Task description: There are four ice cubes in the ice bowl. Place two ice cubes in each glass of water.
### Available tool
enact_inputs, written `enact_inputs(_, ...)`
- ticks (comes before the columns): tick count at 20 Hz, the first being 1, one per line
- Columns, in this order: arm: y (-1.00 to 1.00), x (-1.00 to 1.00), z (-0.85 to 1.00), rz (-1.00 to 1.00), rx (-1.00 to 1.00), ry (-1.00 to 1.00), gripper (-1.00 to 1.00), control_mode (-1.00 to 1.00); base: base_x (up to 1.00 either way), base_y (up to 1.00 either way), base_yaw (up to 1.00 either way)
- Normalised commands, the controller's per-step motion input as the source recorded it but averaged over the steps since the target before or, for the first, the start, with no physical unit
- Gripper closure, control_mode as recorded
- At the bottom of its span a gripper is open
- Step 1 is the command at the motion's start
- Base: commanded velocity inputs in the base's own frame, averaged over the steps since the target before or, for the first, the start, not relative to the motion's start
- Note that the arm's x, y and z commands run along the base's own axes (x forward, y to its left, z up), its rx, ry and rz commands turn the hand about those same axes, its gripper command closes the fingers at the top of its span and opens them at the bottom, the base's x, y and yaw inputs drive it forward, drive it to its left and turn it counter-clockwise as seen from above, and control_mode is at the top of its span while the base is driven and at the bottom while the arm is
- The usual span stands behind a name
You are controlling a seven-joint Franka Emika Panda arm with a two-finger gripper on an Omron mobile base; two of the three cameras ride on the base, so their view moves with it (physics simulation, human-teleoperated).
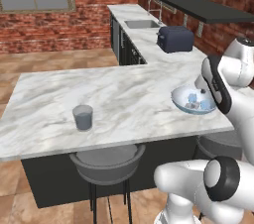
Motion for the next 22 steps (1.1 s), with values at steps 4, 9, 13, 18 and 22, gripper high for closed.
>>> enact_inputs(4,-0.42,0.28,-0.30,0.00,-0.01,0.02,-1.00,-1.00,0.00,0.00,0.00)
enact_inputs(9,-0.03,0.43,-0.36,0.00,0.00,0.04,-1.00,-1.00,0.00,0.00,0.00)
enact_inputs(13,-0.05,0.47,-0.40,0.00,0.00,0.03,-1.00,-1.00,0.00,0.00,0.00)
enact_inputs(18,-0.25,0.44,-0.36,0.00,0.00,0.00,-1.00,-1.00,0.00,0.00,0.00)
enact_inputs(22,-0.16,0.45,-0.30,0.00,0.00,0.02,-1.00,-1.00,0.00,0.00,0.00)
